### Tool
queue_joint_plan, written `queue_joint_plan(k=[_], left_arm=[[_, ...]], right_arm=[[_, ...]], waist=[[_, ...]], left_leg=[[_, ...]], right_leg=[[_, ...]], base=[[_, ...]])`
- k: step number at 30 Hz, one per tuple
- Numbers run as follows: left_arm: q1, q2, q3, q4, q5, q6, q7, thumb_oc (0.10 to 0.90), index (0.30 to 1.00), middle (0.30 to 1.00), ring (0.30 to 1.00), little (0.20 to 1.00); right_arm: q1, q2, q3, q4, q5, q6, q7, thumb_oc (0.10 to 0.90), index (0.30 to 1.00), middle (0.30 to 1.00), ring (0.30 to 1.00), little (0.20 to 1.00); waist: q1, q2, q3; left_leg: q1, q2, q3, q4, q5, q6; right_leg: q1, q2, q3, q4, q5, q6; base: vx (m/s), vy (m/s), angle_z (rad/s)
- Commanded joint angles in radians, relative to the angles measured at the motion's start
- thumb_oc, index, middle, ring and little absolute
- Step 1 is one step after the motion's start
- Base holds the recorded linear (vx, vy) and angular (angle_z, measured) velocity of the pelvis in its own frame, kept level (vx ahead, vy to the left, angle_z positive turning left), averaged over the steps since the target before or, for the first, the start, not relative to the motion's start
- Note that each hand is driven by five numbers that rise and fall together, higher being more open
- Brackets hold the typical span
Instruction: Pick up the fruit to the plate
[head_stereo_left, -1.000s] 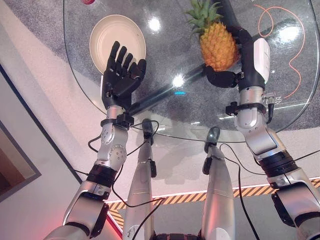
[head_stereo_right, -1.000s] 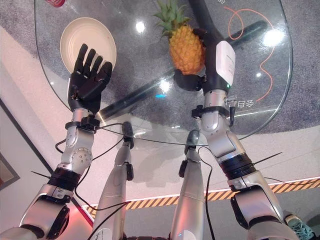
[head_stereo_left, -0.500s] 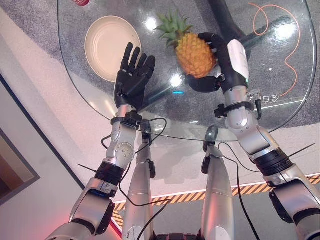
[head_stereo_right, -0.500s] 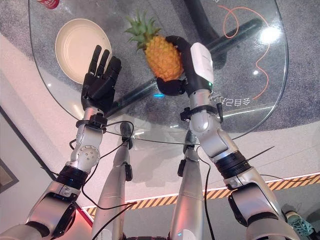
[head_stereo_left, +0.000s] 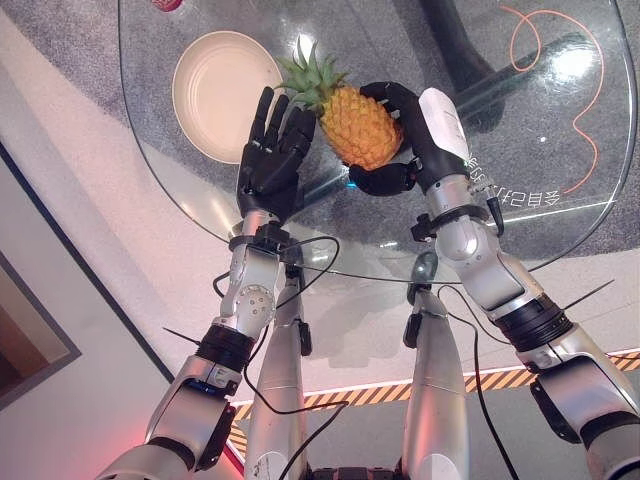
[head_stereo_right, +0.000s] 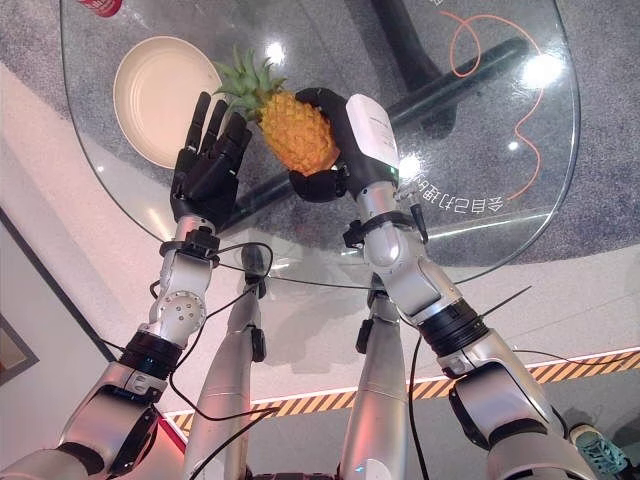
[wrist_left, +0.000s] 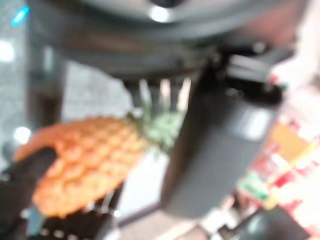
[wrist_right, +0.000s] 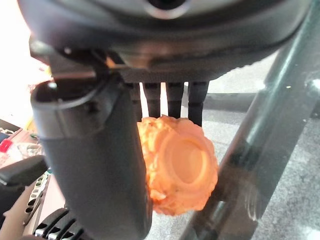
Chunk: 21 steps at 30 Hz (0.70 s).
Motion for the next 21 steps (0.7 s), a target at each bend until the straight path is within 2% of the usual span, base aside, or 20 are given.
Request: queue_joint_plan(k=[1, 21], left_arm=[[-0.076, 0.004, 0.002, -0.115, -0.004, -0.026, -0.074, 0.800, 0.900, 0.900, 0.900, 0.900], [-0.075, -0.011, 0.001, -0.127, -0.040, -0.042, -0.065, 0.800, 0.900, 0.900, 0.900, 0.900]], right_arm=[[-0.083, 0.019, 0.056, -0.157, -0.037, -0.060, 0.045, 0.100, 0.300, 0.300, 0.300, 0.200], [-0.089, 0.030, 0.099, -0.184, -0.060, -0.062, 0.105, 0.100, 0.300, 0.300, 0.300, 0.200]], waist=[[0.031, -0.031, -0.019], [0.034, -0.029, -0.019]], left_leg=[[0.013, 0.022, -0.022, 0.069, -0.098, -0.022], [0.008, 0.020, -0.027, 0.072, -0.094, -0.021]], right_leg=[[0.058, -0.020, -0.045, -0.207, 0.201, 0.023], [0.054, -0.019, -0.044, -0.199, 0.197, 0.020]], base=[[0.00, 0.000, 0.00], [0.00, 0.000, 0.00]])
